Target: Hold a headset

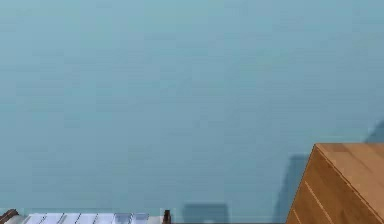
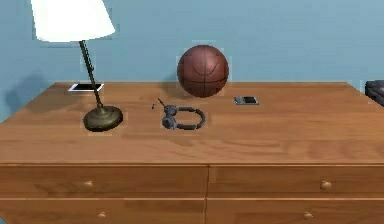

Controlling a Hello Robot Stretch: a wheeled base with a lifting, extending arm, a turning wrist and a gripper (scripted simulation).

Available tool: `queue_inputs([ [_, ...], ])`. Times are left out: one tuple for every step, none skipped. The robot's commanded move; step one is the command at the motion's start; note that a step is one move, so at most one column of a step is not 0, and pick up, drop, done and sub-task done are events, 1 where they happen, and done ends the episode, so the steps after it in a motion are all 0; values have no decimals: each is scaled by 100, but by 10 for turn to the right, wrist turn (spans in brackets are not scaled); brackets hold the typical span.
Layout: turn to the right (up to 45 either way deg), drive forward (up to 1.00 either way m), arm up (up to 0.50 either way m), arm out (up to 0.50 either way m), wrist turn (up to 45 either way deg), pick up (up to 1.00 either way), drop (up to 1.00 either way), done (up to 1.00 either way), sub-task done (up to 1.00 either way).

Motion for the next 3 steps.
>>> queue_inputs([
  [0, 0, 50, 0, 0, 0, 0, 0, 0],
  [0, 0, 38, 0, 0, 0, 0, 0, 0],
  [0, 0, 0, 30, 0, 0, 0, 0, 0],
])
